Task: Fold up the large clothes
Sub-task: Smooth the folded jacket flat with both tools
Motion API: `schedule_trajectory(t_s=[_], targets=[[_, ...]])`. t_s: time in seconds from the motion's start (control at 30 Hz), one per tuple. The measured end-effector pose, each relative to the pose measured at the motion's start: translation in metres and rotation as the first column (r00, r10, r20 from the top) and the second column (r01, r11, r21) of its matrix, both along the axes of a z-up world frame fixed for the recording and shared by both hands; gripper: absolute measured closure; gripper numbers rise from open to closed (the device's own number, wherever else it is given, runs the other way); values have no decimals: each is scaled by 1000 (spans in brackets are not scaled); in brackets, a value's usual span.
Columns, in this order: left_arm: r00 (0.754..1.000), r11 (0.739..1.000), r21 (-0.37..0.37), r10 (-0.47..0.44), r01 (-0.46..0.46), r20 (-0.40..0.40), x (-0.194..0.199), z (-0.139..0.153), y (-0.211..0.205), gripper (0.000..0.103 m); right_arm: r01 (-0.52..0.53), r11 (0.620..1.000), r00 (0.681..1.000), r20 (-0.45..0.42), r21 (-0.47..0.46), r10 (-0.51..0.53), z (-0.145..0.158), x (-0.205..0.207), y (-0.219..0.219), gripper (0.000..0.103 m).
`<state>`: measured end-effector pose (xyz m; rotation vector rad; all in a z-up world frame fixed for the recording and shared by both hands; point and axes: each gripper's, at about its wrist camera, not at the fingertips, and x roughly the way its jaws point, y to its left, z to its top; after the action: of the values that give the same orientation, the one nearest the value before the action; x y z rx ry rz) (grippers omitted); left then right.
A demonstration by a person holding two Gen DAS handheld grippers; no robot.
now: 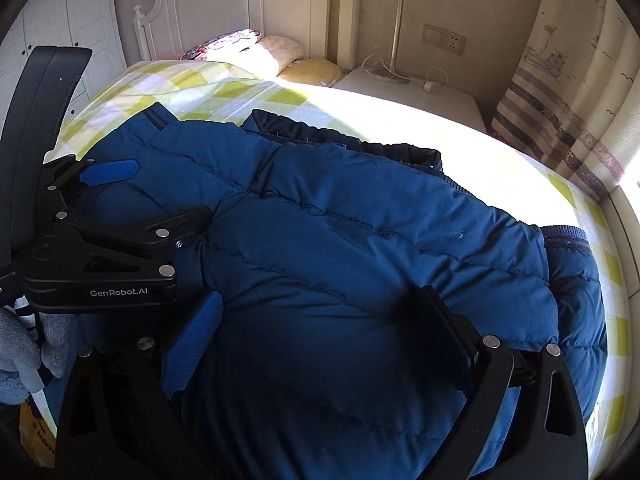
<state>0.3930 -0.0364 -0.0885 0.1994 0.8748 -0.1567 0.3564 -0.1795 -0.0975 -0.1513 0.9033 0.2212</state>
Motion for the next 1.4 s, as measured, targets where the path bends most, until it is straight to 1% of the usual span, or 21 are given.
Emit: schedule_trajectory(t_s=[0.1,0.17,0.23,0.33,0.4,0.43,0.47,0.5,0.57,0.63,0.73,0.8,0.9,0.93,0.97,1.03,1.13,1.2,1.3,1.33,1.4], targets=[[1000,1000,-4,-2,2,4,-3,2,2,2,14,1000,1000,22,-2,-14,4,-5,-2,12],[999,1000,9,21,-21,35,-9,12,11,2,69,997,996,58,15,-70,14,-12,-16,13],[997,999,41,31,-35,77,-18,22,27,2,144,989,985,93,25,-146,23,-19,-42,12],[994,994,52,95,-98,59,-18,25,65,2,251,967,965,68,40,-254,20,-21,-92,12],[989,989,2,146,-146,9,-13,17,94,2,297,949,953,29,105,-301,10,-22,-121,11],[988,986,-59,156,-157,-22,-11,13,107,2,304,940,950,16,153,-310,5,-24,-132,11],[986,980,-111,160,-163,-40,-10,10,115,2,305,935,950,14,183,-313,3,-26,-136,11],[985,978,-119,167,-170,-41,-9,10,117,2,305,935,949,18,179,-314,2,-26,-135,11],[985,982,-67,173,-174,-23,-8,8,109,2,306,943,949,27,133,-313,0,-22,-127,11],[985,985,-17,173,-173,-5,-7,6,100,2,304,943,950,25,136,-310,-2,-20,-128,9],[985,983,-51,174,-174,-12,-7,6,104,2,297,934,952,20,198,-307,-3,-22,-135,9],[984,981,-73,177,-178,-18,-7,6,107,2,297,932,951,22,208,-308,-2,-23,-136,9],[979,980,-9,201,-200,22,-13,12,99,2,322,937,940,70,138,-334,9,-30,-126,9],[978,979,25,202,-204,54,-20,17,93,3,321,940,937,106,114,-333,16,-36,-119,9],[981,983,28,182,-184,66,-27,22,86,3,306,946,938,135,106,-319,22,-43,-111,9],[990,991,-24,129,-128,58,-41,31,72,3,252,960,947,172,124,-271,37,-57,-95,8],[997,998,-36,49,-47,59,-61,35,40,3,143,982,968,190,122,-165,48,-71,-59,8],[998,1000,-21,-4,6,61,-70,29,17,3,71,995,981,175,75,-84,44,-74,-33,8],[996,999,49,-6,1,91,-73,10,1,2,9,999,992,127,-33,-5,14,-68,-1,5],[995,999,41,-4,0,95,-71,7,2,2,13,999,988,156,-46,-6,9,-69,2,5],[997,1000,1,-1,1,76,-68,3,6,2,13,1000,989,146,-22,-9,5,-65,-1,5]])
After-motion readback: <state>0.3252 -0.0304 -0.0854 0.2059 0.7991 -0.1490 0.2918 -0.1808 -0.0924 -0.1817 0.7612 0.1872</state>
